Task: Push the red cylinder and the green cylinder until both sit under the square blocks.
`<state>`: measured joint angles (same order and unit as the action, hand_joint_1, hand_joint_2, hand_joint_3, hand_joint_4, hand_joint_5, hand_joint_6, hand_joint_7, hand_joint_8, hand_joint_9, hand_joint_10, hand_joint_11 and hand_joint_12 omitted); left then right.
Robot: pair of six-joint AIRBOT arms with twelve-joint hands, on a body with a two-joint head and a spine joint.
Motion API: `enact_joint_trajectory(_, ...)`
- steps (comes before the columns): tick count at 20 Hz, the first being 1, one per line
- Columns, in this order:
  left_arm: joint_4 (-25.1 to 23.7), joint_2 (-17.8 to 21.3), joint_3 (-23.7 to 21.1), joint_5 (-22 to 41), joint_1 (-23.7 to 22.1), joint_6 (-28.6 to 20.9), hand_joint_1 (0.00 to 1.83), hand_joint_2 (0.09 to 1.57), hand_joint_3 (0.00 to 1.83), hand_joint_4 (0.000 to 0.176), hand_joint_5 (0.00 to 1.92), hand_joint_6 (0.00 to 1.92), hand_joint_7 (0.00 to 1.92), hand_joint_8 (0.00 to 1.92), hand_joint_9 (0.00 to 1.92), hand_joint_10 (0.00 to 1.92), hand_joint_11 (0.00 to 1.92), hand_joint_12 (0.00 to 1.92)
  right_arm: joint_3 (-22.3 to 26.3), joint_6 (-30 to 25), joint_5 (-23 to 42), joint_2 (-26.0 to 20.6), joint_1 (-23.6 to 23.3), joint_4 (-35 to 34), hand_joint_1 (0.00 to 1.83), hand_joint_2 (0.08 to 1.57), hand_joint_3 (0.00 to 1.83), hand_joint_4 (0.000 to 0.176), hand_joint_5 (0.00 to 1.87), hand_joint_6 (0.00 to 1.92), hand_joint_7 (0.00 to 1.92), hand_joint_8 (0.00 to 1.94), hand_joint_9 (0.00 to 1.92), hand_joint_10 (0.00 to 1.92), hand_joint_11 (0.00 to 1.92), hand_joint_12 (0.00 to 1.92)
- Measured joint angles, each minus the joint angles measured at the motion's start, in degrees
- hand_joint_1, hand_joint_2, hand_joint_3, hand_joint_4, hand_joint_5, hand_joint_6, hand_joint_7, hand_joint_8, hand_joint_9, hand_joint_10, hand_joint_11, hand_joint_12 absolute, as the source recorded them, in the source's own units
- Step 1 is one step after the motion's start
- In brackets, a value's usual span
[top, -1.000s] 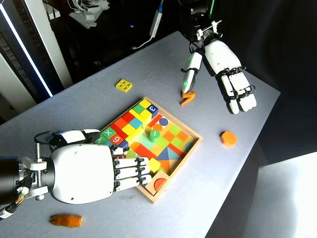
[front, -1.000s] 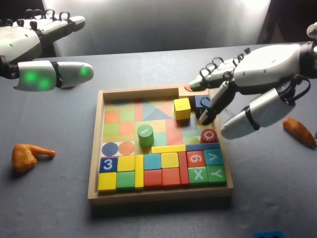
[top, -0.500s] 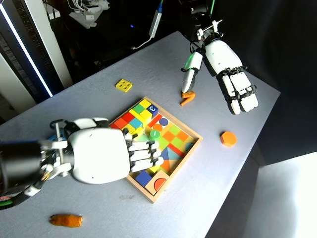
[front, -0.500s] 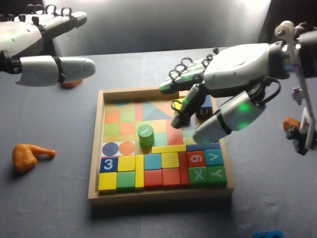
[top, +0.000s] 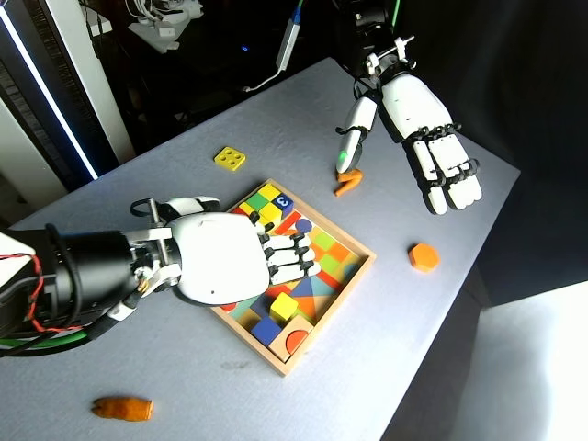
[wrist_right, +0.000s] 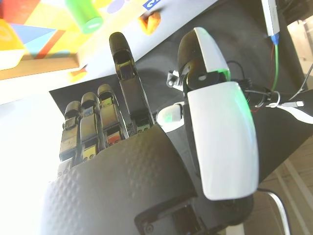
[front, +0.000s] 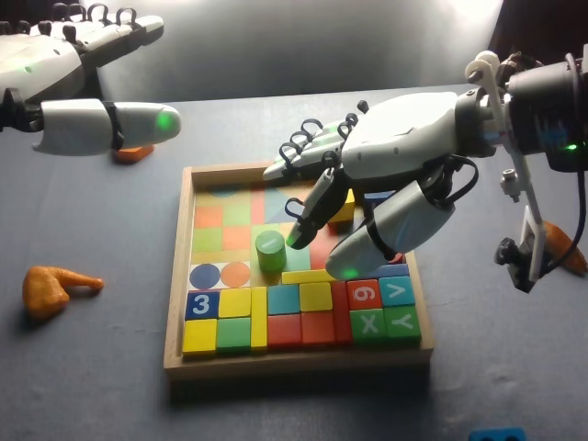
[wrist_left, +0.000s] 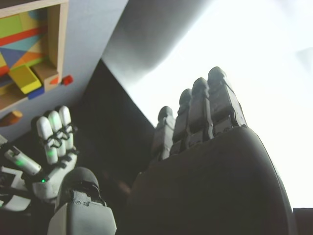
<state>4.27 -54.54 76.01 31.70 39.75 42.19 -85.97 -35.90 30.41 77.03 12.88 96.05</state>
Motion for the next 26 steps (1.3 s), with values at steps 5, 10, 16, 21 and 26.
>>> enact_joint_trajectory(5, -0.6, -0.5, 0.4, -0.5, -0.3, 0.0, 0.0, 1.03, 0.02, 0.132, 0.0, 0.0, 0.0, 0.0, 0.0, 0.0, 0.0, 0.0, -1.4, 1.1, -1.0, 1.9, 0.0, 0.0, 0.17, 1.15, 0.0, 0.176, 0.63, 0.0, 0.0, 0.0, 0.0, 0.0, 0.0, 0.0)
enact_joint_trajectory(10, -0.7, -1.0, 0.7, -1.0, -0.7, 0.0, 0.0, 1.03, 0.01, 0.15, 0.0, 0.0, 0.0, 0.0, 0.0, 0.0, 0.0, 0.0, -2.0, 2.2, -1.2, 3.2, 0.0, 0.0, 0.11, 1.16, 0.01, 0.176, 0.6, 0.0, 0.0, 0.0, 0.0, 0.0, 0.0, 0.0)
enact_joint_trajectory(16, -1.3, -1.8, 1.2, -1.6, -1.0, 0.0, 0.12, 1.06, 0.01, 0.142, 0.0, 0.0, 0.0, 0.0, 0.0, 0.0, 0.0, 0.0, -2.3, 3.6, -2.1, 4.1, 0.0, 0.0, 0.07, 1.16, 0.0, 0.176, 0.57, 0.0, 0.0, 0.0, 0.0, 0.0, 0.0, 0.0)
enact_joint_trajectory(21, -1.5, -2.6, 1.7, -2.1, -1.0, 0.0, 0.22, 1.05, 0.0, 0.142, 0.0, 0.0, 0.0, 0.0, 0.0, 0.0, 0.0, 0.25, -3.2, 4.1, -2.8, 5.0, 0.0, -0.1, 0.1, 1.16, 0.0, 0.176, 0.6, 0.01, 0.0, 0.0, 0.0, 0.0, 0.0, 0.0)
enact_joint_trajectory(26, -1.5, -3.2, 2.0, -2.6, -1.0, 0.0, 0.45, 1.05, 0.0, 0.126, 0.0, 0.0, 0.0, 0.0, 0.0, 0.0, 0.0, 0.83, -3.7, 4.3, -3.5, 5.5, 0.0, -0.1, 0.03, 1.16, 0.0, 0.176, 0.61, 0.0, 0.0, 0.0, 0.0, 0.0, 0.0, 0.0)
